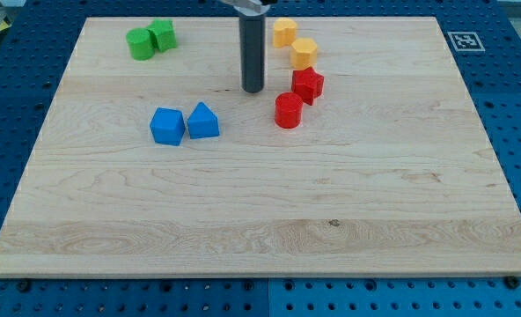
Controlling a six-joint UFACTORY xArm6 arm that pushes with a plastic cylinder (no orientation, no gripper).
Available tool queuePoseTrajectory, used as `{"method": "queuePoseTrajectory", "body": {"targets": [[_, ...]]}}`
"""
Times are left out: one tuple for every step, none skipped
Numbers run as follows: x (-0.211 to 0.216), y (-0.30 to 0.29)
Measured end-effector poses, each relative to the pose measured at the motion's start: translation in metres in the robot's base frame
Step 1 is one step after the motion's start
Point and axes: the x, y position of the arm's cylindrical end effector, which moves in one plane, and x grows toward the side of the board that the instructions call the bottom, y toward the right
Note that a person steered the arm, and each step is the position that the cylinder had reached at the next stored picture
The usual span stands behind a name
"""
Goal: Move the red star into the red circle
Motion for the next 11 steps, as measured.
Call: {"method": "queuePoseTrajectory", "body": {"targets": [[0.038, -0.001], [0.04, 0.017], [0.04, 0.047], [0.042, 0.048], [0.022, 0.017], [-0.041, 0.015], [-0.053, 0.032], [-0.027, 0.042], [-0.004, 0.042], [-0.012, 0.043], [-0.03, 0.051]]}}
